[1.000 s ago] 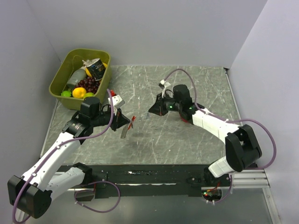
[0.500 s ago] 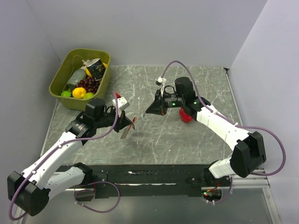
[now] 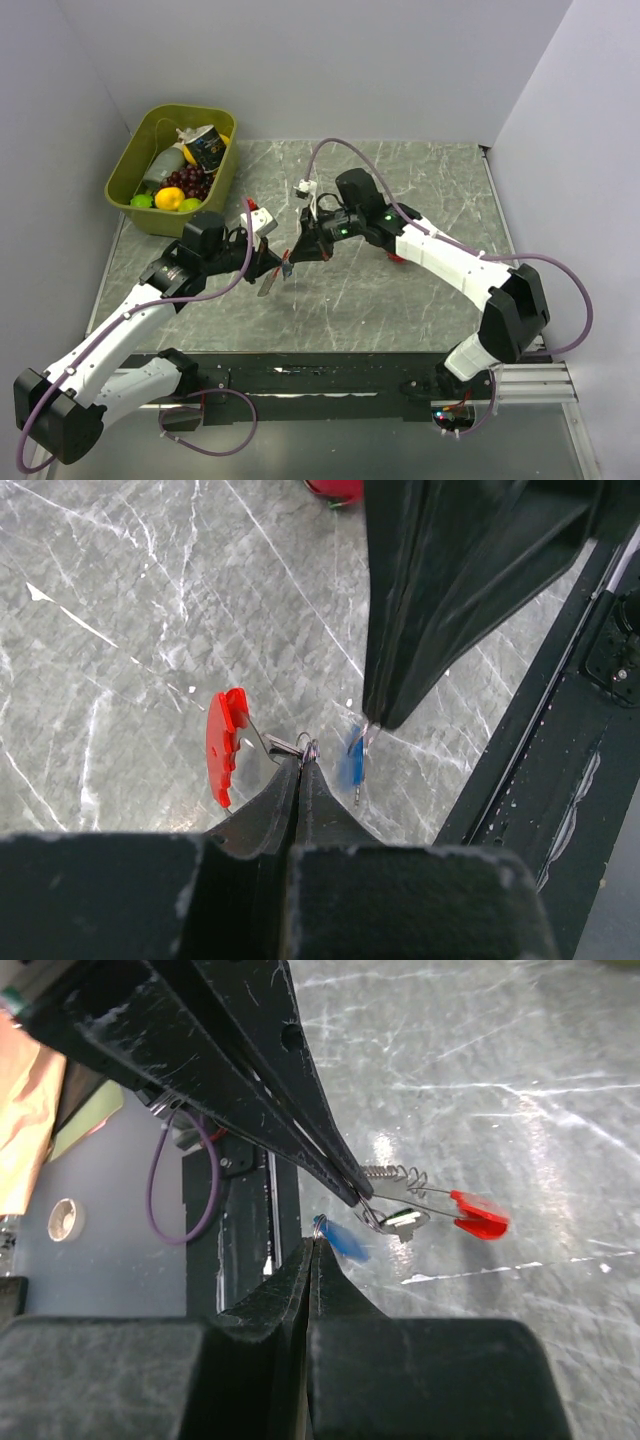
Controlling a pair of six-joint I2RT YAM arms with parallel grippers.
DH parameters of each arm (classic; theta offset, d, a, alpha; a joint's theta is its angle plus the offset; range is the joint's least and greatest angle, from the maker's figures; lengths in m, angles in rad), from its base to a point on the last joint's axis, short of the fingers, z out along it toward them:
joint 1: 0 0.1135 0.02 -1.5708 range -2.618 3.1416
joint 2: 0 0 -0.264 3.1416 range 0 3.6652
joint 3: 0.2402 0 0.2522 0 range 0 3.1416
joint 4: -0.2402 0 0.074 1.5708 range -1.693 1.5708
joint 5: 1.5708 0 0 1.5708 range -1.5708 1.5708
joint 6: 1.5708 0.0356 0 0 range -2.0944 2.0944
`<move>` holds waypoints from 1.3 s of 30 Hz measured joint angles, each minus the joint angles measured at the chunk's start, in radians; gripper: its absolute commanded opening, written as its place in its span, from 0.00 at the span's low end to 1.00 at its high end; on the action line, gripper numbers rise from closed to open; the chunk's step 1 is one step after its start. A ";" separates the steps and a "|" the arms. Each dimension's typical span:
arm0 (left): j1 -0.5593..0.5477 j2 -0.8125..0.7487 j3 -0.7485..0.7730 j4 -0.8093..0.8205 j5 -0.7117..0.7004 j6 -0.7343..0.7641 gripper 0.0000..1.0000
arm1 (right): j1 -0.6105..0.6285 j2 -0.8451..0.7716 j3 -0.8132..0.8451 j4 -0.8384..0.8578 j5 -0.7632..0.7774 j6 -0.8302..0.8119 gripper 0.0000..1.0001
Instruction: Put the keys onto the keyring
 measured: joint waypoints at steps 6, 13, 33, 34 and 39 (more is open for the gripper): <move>0.000 0.000 0.000 0.000 -0.004 0.000 0.01 | 0.019 0.043 0.024 -0.026 0.004 -0.005 0.00; -0.003 0.000 0.000 0.000 -0.003 0.000 0.01 | 0.023 0.053 0.029 -0.026 0.026 -0.002 0.00; -0.004 -0.011 0.000 0.000 0.000 0.001 0.01 | 0.019 0.084 0.037 0.008 0.077 0.023 0.00; -0.004 -0.011 0.000 0.000 0.000 0.001 0.01 | 0.018 0.084 0.037 0.011 0.077 0.023 0.00; -0.006 -0.014 0.000 0.000 0.000 0.001 0.01 | 0.016 0.084 0.034 0.021 0.078 0.040 0.00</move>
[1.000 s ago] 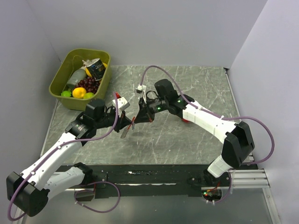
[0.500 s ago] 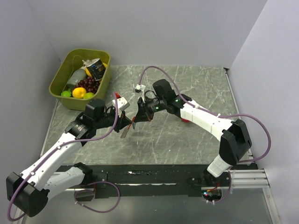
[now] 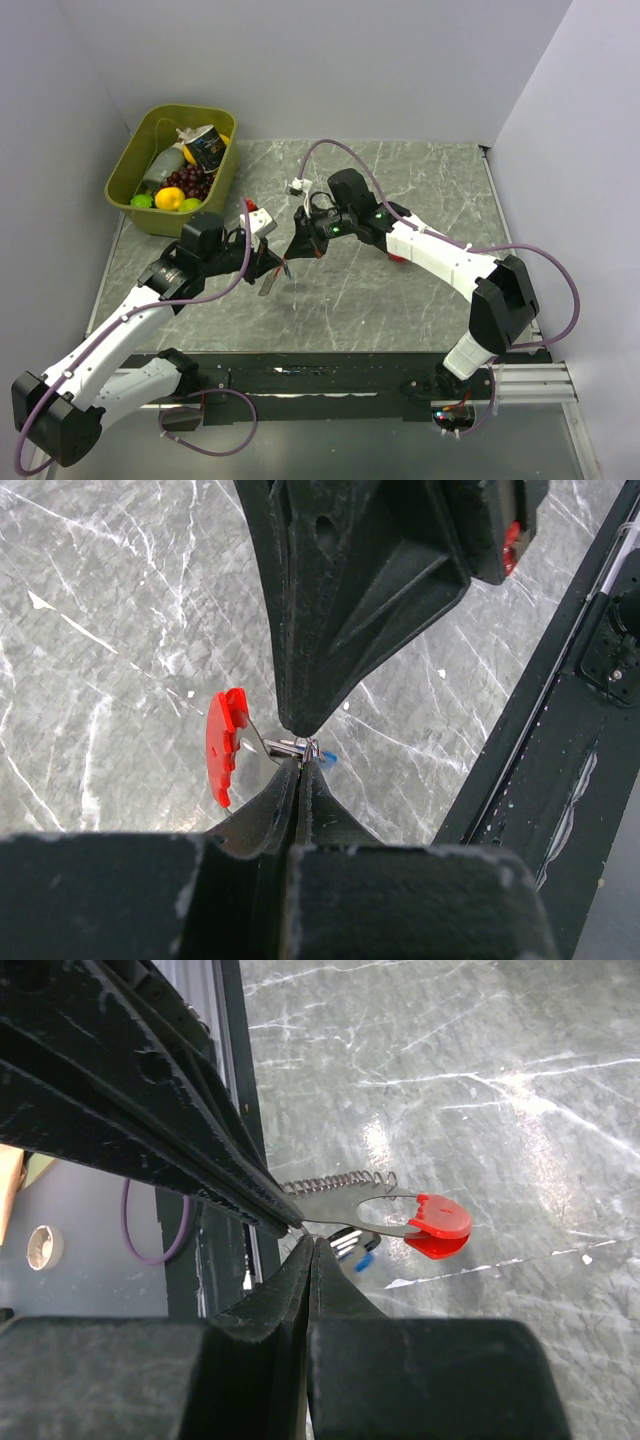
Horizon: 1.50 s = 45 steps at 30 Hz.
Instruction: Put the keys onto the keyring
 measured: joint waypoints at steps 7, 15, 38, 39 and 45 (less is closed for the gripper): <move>-0.002 -0.003 0.000 0.000 0.000 0.000 0.01 | -0.007 -0.010 -0.025 0.022 0.005 0.008 0.17; -0.002 -0.016 -0.005 0.002 0.015 0.002 0.01 | -0.072 -0.154 -0.207 0.159 -0.054 0.011 0.77; -0.003 -0.142 -0.054 0.140 0.208 -0.027 0.01 | -0.049 -0.231 -0.322 0.562 -0.322 0.123 0.50; -0.003 -0.143 -0.054 0.142 0.208 -0.027 0.01 | -0.042 -0.228 -0.315 0.551 -0.316 0.119 0.49; -0.003 -0.143 -0.054 0.145 0.208 -0.027 0.01 | -0.011 -0.201 -0.289 0.499 -0.263 0.101 0.43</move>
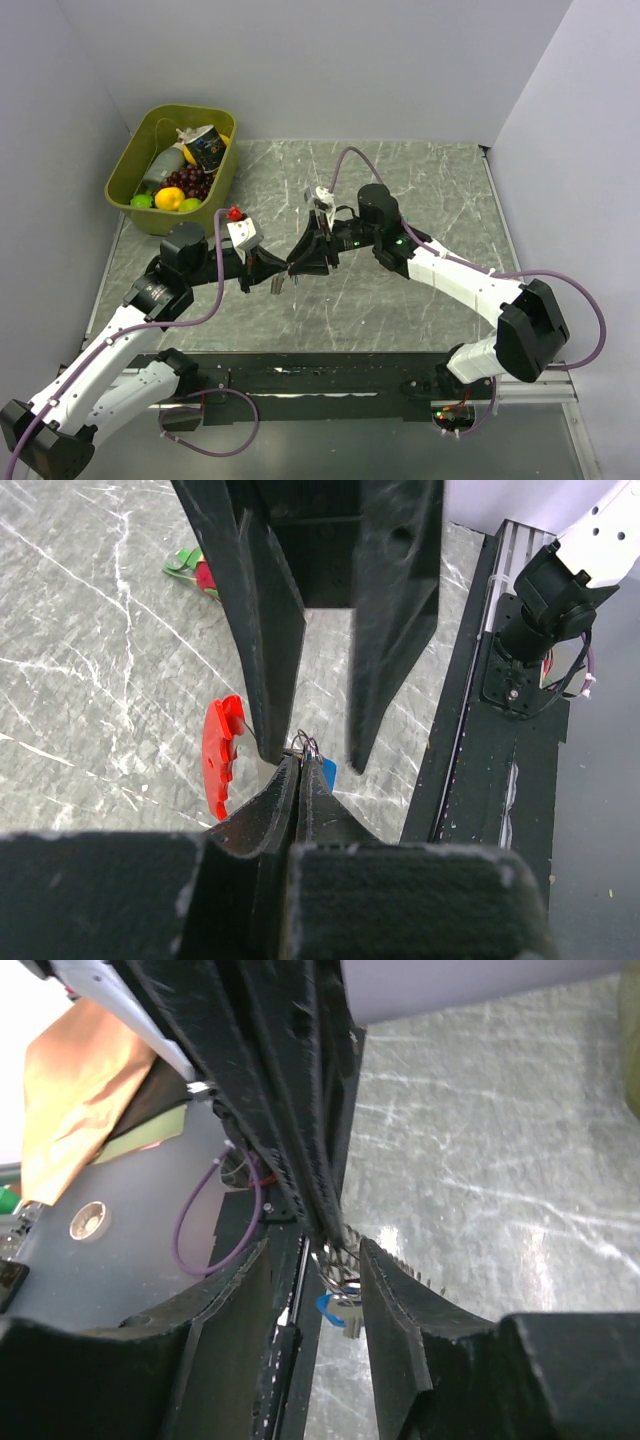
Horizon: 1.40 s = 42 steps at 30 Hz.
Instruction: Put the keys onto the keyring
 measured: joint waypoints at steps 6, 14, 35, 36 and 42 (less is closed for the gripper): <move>0.000 -0.001 0.000 0.000 0.000 -0.013 0.01 | 0.005 0.005 0.000 -0.026 0.037 -0.008 0.31; 0.000 -0.002 0.000 0.000 -0.005 -0.026 0.01 | 0.005 0.005 0.000 -0.031 0.043 -0.011 0.33; 0.002 -0.011 -0.006 -0.002 -0.031 -0.026 0.07 | 0.009 0.001 0.000 -0.064 0.068 -0.043 0.00; 0.002 -0.010 -0.006 -0.006 -0.033 -0.023 0.11 | 0.011 0.000 0.001 -0.075 0.072 -0.051 0.00; -0.003 0.026 0.090 -0.129 -0.089 0.022 0.56 | 0.008 -0.006 0.071 -0.269 0.138 -0.179 0.00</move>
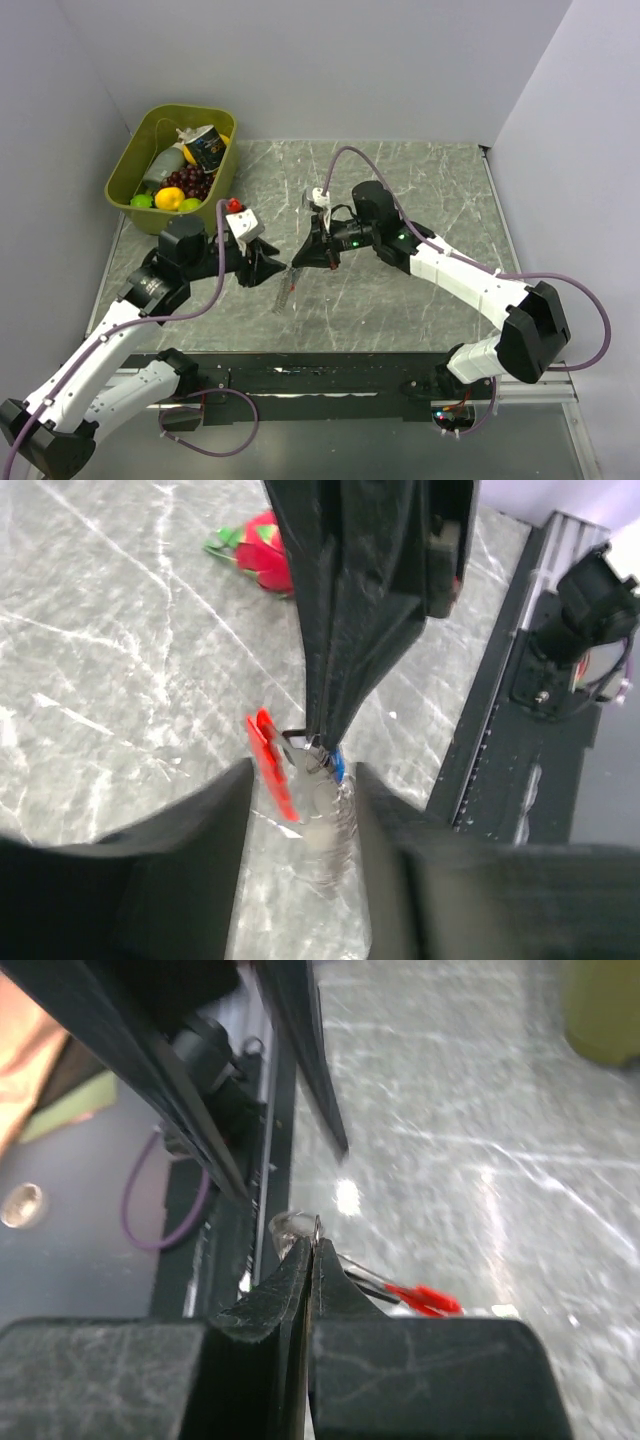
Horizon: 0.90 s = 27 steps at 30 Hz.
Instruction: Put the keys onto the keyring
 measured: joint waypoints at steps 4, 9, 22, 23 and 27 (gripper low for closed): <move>0.000 0.018 0.087 -0.059 -0.032 0.021 0.61 | -0.002 -0.001 0.045 -0.126 0.024 -0.082 0.00; 0.000 0.046 0.135 -0.097 -0.031 0.048 0.58 | -0.002 -0.001 0.083 -0.227 0.024 -0.154 0.00; -0.019 0.204 0.152 -0.148 0.093 0.082 0.50 | -0.002 -0.039 0.085 -0.261 -0.008 -0.175 0.00; -0.023 0.208 0.151 -0.148 0.100 0.084 0.49 | -0.002 -0.040 0.085 -0.260 -0.009 -0.175 0.00; -0.035 0.225 0.152 -0.148 0.115 0.085 0.43 | -0.002 -0.040 0.085 -0.254 -0.009 -0.175 0.00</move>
